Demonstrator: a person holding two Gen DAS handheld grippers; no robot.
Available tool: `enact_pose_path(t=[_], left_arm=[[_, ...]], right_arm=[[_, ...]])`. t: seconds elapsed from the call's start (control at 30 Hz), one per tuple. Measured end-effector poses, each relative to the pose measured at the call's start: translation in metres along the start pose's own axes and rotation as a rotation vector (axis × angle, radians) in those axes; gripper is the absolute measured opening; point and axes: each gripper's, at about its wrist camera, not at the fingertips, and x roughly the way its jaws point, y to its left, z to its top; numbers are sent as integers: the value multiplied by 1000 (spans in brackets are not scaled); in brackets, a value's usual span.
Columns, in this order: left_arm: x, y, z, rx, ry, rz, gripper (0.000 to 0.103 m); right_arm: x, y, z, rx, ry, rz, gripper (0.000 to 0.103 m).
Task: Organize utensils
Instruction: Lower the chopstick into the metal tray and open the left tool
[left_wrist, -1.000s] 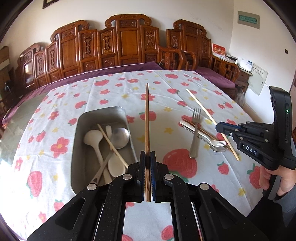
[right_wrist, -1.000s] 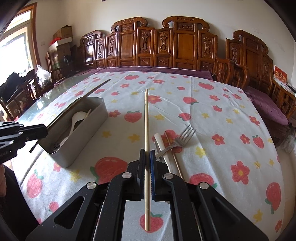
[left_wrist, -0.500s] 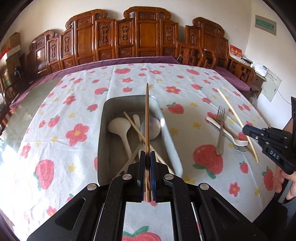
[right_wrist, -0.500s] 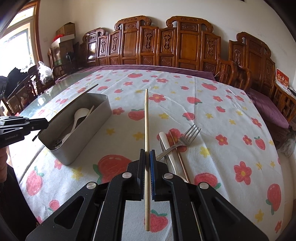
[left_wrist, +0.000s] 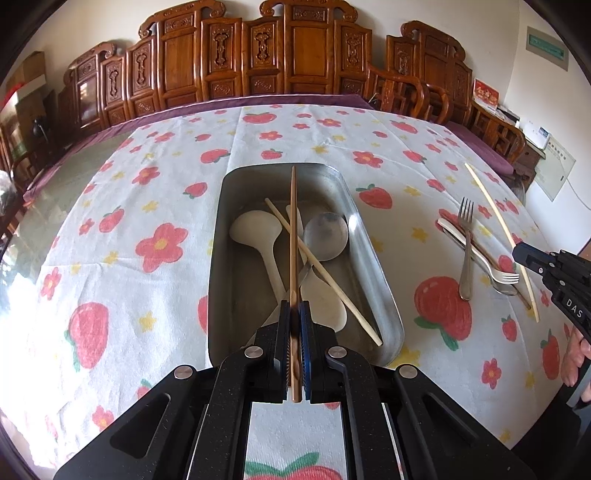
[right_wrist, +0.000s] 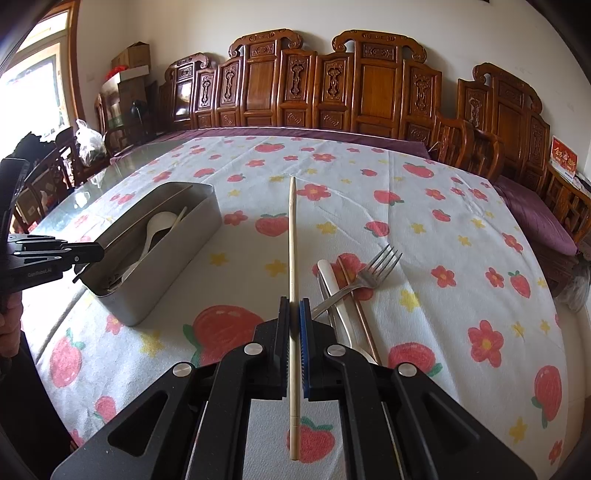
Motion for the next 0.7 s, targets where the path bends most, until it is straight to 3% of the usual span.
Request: enact_pose_path(t=[0.3, 0.7], left_arm=[[-2, 7, 7, -22, -20, -10, 5], [-32, 28, 18, -21, -106, 6, 6]], right_arm=[[0, 0, 0, 14, -6, 15, 6], [2, 43, 34, 53, -8, 136, 6]])
